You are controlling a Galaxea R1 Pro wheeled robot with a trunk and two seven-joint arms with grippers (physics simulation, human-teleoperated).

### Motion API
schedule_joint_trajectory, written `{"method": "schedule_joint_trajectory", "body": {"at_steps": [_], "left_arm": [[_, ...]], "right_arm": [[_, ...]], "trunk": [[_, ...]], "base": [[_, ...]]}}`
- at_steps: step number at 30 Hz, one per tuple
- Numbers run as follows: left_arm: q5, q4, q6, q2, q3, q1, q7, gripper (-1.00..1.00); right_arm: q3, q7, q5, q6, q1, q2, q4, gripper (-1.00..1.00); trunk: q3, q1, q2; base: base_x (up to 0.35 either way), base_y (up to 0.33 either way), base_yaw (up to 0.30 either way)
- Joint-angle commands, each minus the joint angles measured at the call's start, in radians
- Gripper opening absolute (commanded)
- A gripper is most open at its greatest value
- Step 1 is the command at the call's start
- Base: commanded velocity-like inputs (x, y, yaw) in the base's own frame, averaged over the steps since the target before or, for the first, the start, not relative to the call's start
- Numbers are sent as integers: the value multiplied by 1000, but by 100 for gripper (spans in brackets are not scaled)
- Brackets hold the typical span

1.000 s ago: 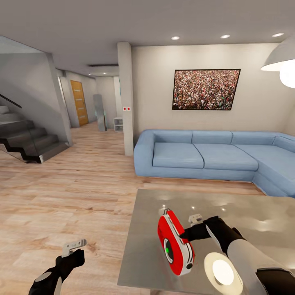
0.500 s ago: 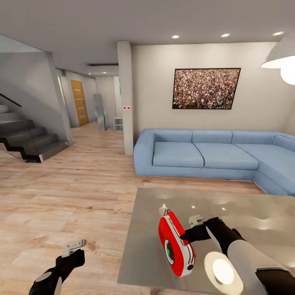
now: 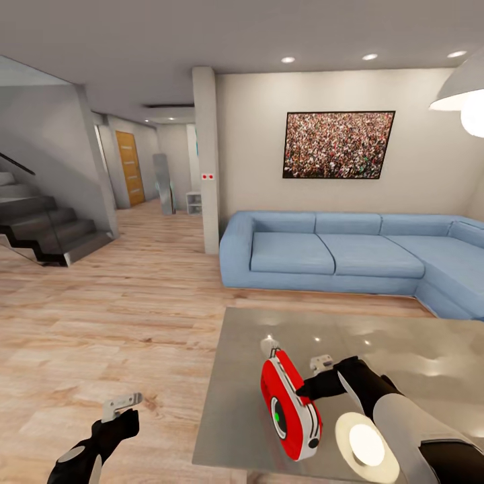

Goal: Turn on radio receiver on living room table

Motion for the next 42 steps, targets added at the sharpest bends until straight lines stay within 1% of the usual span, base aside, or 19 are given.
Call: {"method": "schedule_joint_trajectory", "body": {"at_steps": [1,2,13,16,42], "left_arm": [[0,0,0,0,0,0,0,-100],[0,1,0,0,0,0,0,-100],[0,3,0,0,0,0,0,-100],[0,3,-1,0,0,0,0,-100],[0,6,-2,0,0,0,0,-100]], "right_arm": [[-2,0,-6,4,0,0,-1,-100],[-2,0,-6,6,0,0,-1,-100],[-2,-1,-6,8,0,0,-1,-100],[-2,-1,-6,8,0,0,-1,-100],[-2,-4,-6,8,0,0,-1,-100]], "trunk": [[-3,4,-7],[-6,8,-14],[-6,8,-14],[-16,19,-35],[-16,19,-35]], "base": [[0,0,0],[0,0,0],[0,0,0],[0,0,0],[0,0,0]]}}
